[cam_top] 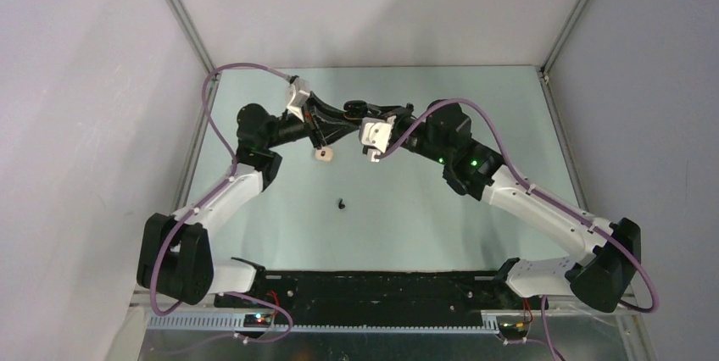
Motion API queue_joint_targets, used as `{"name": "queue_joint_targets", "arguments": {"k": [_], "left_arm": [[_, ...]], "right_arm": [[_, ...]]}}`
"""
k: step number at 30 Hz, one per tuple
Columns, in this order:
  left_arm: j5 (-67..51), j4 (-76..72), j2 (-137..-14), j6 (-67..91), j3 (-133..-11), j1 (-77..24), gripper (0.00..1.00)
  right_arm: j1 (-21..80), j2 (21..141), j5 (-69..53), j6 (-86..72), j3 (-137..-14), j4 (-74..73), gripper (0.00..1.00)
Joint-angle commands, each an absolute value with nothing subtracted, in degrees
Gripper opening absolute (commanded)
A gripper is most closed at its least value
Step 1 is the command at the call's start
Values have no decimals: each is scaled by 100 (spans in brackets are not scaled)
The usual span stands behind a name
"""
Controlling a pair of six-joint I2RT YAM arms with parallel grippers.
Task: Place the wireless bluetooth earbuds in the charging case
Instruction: Place the earbud in the charging case.
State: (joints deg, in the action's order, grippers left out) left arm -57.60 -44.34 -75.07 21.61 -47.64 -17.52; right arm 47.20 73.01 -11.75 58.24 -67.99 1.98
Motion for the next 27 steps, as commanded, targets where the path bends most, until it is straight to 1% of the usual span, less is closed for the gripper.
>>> {"name": "queue_joint_targets", "arguments": {"k": [1,9,11,12,14,17,20,24,27], "left_arm": [[-5643,-4702,-7445,2189,-4810,-1778,0],[-5617,-4727,-7435,2156,-4782,-1778,0],[-5614,-4736,-7441,2144,-4773,-1780,0],[-5615,-4732,-7443,2129,-4766,-1781,0],[-5622,-4741,-7444,2107,-4760,-1776,0],[-5624,-4754,-7466,2087,-4761,-1776,0],[-5632,-4762,-7462,2054,-4761,-1775,0],[-5660,-4764,-7469,2023,-4759,-1775,0],[-5676,-4759,-7483,2006,-4767,-1778,0]], "right_arm": [[4764,7242,-1252,5833,-6778,302,0],[4794,7256,-1232,5955,-6778,240,0],[4805,7233,-1243,5961,-6783,190,7],[4803,7220,-1260,5951,-6780,174,13],[4807,7181,-1296,5878,-6780,143,19],[4801,7137,-1343,5793,-6777,55,23],[4792,7141,-1377,5717,-6777,29,30],[4773,7162,-1388,5700,-6785,35,34],[4751,7158,-1366,5663,-6794,63,41]]}}
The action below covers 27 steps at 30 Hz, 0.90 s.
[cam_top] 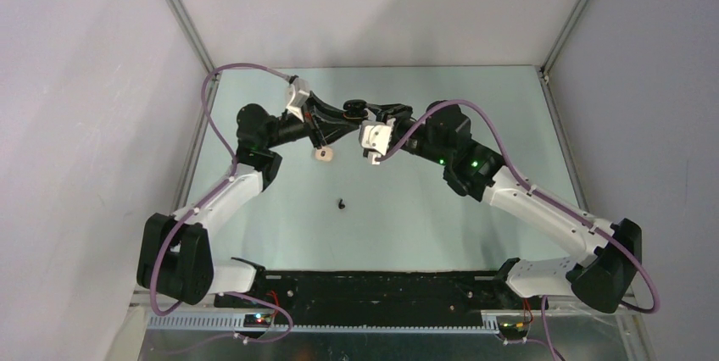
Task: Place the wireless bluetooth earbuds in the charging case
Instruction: Place the earbud in the charging case.
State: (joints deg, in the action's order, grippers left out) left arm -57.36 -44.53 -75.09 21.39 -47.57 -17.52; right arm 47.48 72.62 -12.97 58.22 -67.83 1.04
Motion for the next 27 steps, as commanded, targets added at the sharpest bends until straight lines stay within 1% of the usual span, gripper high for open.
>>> {"name": "queue_joint_targets", "arguments": {"k": [1,4,7,8,10,12,14,16,17,18,19,21,23,27], "left_arm": [[-5690,-4763,-7491,1996,-4765,-1777,0],[-5714,-4759,-7503,1954,-4772,-1780,0],[-5758,-4764,-7545,1877,-4768,-1778,0],[-5792,-4764,-7560,1829,-4762,-1777,0],[-5897,-4764,-7631,1749,-4779,-1779,0],[-6035,-4764,-7704,1668,-4824,-1776,0],[-6135,-4764,-7760,1558,-4878,-1775,0],[-6237,-4764,-7821,1454,-4937,-1782,0],[-6290,-4764,-7844,1405,-4981,-1779,0],[-6313,-4768,-7887,1375,-4995,-1776,0],[-6388,-4770,-7903,1300,-5017,-1776,0],[-6478,-4772,-7929,1169,-5012,-1780,0],[-6539,-4772,-7949,1093,-5029,-1780,0],[-6612,-4772,-7957,1042,-5061,-1776,0]], "right_arm": [[4740,7149,-1373,5619,-6840,45,41],[4604,7131,-1537,5390,-7053,-429,48],[4398,7112,-1840,4637,-7552,-1073,54],[4297,7124,-1976,4284,-7656,-1191,59],[4146,7164,-2147,3786,-7931,-1489,65],[3960,7269,-2371,3275,-8287,-1724,69],[3748,7517,-2718,2805,-8662,-2119,71],[3533,7912,-3221,2337,-9200,-2617,68],[3375,8216,-3602,1958,-9386,-2750,64],[3228,8362,-3788,1770,-9734,-2935,63],[3165,8634,-4115,1411,-9877,-2997,59],[3052,8945,-4444,1112,-10215,-3099,56],[3018,9118,-4651,1123,-10397,-3147,54],[3046,9204,-4804,1310,-10357,-3136,55]]}}
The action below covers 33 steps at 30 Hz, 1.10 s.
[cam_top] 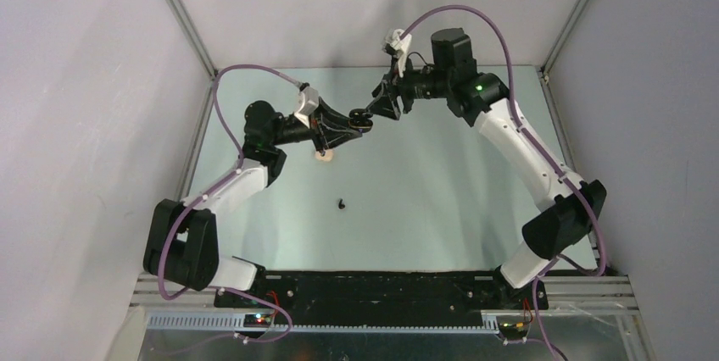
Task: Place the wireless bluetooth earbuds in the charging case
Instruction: Place the earbud in the charging case, then adjust the charging case.
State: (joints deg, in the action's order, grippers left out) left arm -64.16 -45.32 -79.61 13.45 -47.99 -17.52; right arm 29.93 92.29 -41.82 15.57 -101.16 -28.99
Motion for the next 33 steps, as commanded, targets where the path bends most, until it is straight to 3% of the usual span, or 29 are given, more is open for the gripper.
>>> {"name": "queue_joint_targets", "arguments": {"k": [1,17,26,33], "left_arm": [[-6612,-4772,-7951,1035,-5062,-1784,0],[-6619,-4766,-7909,1046,-5036,-1802,0],[-6634,-4766,-7910,1024,-5040,-1815,0],[-6588,-4764,-7923,1034,-5022,-1811,0]], "right_arm": [[3055,9231,-4813,1327,-10355,-3173,56],[3086,9480,-4900,1332,-10301,-3196,43],[3067,9641,-4781,1317,-10319,-3116,41],[3062,9640,-4933,1343,-10298,-3177,23]]}}
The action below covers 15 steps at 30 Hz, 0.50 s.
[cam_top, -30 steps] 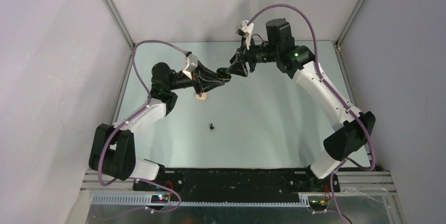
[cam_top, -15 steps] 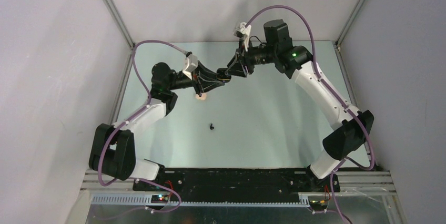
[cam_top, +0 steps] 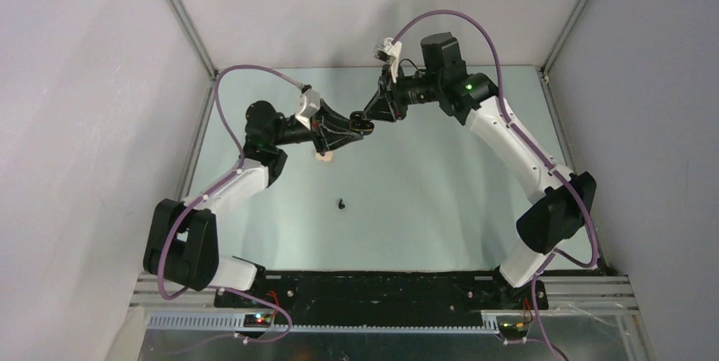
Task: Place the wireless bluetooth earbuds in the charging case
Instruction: Adjust the charging case.
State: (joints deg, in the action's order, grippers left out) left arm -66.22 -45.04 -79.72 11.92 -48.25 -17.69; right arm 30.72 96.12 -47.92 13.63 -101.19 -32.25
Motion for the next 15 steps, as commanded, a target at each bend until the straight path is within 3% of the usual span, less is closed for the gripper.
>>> {"name": "queue_joint_targets", "arguments": {"k": [1,8,10,14,15], "left_arm": [[-6562,-4764,-7927,1052,-5020,-1815,0],[-6326,-4746,-7952,1213,-4946,-1827,0],[-6197,-4746,-7947,1284,-4897,-1821,9],[-5821,-4685,-7913,1554,-4789,-1823,40],[-5722,-4636,-7885,1586,-4755,-1817,44]], "right_arm": [[3069,9619,-4938,1393,-10291,-3193,20],[3172,9426,-4821,1656,-10158,-3325,3],[3234,9354,-4685,1820,-10121,-3387,0],[3490,9021,-4036,2762,-9831,-3304,0],[3575,8927,-3912,2888,-9597,-3100,0]]}}
